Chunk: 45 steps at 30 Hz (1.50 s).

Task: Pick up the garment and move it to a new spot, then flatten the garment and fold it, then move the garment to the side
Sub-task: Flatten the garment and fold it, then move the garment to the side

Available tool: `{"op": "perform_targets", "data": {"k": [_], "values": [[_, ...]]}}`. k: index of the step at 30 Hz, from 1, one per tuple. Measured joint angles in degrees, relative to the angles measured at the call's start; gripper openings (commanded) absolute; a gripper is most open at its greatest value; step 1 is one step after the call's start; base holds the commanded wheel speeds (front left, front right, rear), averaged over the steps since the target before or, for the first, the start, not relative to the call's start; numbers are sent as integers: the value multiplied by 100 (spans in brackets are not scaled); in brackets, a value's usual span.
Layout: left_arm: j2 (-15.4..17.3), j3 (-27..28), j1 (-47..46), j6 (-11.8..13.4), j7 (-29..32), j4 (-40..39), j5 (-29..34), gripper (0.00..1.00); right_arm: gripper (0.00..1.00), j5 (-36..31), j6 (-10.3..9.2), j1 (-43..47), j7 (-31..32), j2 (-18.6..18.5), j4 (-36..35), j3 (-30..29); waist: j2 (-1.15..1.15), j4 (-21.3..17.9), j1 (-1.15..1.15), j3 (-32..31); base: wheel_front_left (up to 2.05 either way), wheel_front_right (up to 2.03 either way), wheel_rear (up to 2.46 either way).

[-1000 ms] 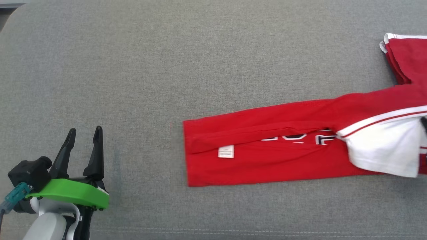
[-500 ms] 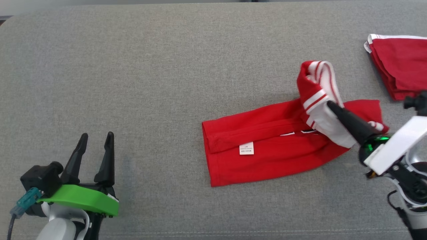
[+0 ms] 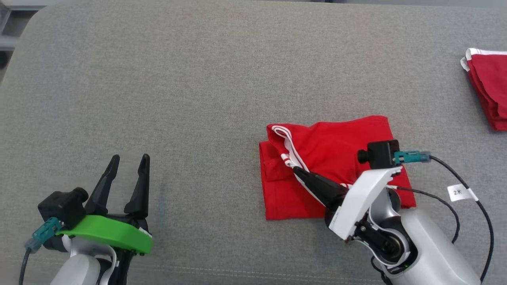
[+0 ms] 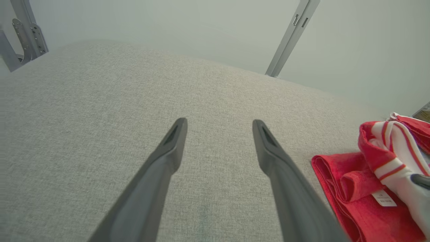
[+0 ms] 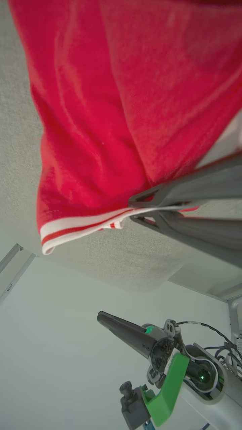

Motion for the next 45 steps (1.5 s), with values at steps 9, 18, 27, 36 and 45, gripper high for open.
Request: {"op": "perform_targets", "data": {"k": [9,18,27,36,45], "values": [[58,169,10,15,0,52,-11,100,100,-167,7,-238,-126,455,403,575,0,-17,0,-42,0,0,0],[234,274,49,59,96,-22,-56,100,100,-323,5,-276,-572,301,-96,292,0,-302,0,-37,0,0,0],[218,210,91,60,152,-204,-56,100,100,-762,-465,-183,-875,-801,282,-917,0,-531,0,32,0,0,0],[188,159,83,60,178,-271,-54,100,100,-421,-399,98,-886,-676,678,-891,0,-429,0,163,0,0,0],[167,110,58,60,177,-246,-51,100,0,-305,-230,-54,-625,-706,1205,-736,0,-236,0,179,0,0,0]]}}
